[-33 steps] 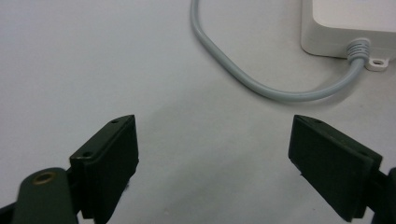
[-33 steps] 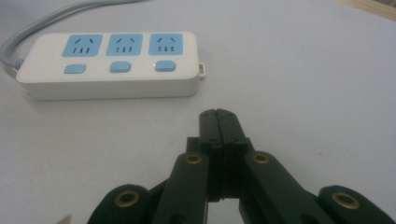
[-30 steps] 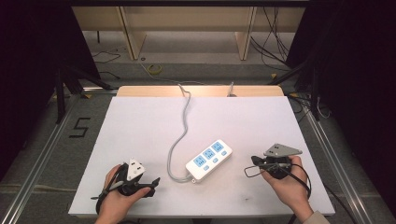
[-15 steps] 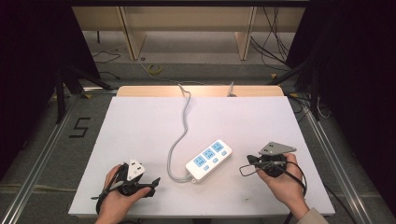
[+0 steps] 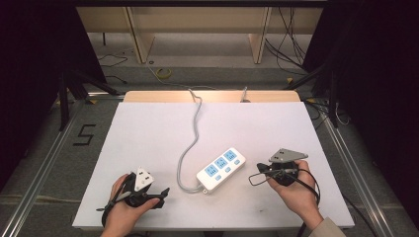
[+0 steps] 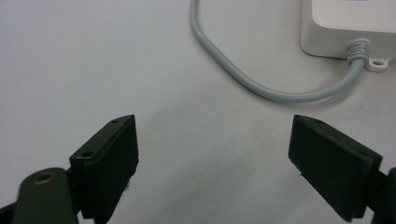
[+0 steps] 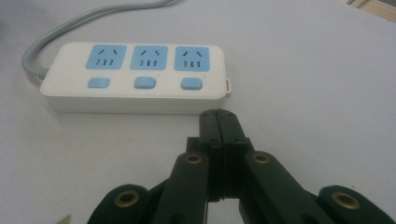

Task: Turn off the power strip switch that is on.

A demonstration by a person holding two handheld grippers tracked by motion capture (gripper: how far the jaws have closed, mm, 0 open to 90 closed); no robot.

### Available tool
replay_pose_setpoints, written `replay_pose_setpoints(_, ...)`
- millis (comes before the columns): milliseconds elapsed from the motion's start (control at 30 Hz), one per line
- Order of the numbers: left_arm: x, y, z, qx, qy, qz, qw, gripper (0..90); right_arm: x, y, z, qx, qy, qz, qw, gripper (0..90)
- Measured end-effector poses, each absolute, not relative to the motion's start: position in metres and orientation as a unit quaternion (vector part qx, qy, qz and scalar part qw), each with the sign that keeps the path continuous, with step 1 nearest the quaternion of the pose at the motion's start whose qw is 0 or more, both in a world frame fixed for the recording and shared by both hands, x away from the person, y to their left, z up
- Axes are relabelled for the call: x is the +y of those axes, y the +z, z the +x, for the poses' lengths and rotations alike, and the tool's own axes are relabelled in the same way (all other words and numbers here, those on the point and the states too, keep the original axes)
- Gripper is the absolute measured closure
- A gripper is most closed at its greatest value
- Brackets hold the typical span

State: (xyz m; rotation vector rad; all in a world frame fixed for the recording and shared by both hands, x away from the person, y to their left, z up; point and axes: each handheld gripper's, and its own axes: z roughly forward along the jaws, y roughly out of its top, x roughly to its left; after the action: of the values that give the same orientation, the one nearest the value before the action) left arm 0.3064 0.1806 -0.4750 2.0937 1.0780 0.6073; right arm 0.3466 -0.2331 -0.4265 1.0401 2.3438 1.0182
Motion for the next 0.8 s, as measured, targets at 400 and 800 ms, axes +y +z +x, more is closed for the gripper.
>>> replay_pose_setpoints(400, 0.18, -0.475, 0.306, 0.415, 0.237, 0.807, 0.347, 15.6, -0.223, -0.425, 0.349, 0.84, 0.36, 0.361, 0.184, 90.0)
replay_pose_setpoints(800, 0.18, -0.475, 0.306, 0.415, 0.238, 0.807, 0.347, 15.5, -0.216, -0.424, 0.351, 0.845, 0.359, 0.354, 0.178, 90.0)
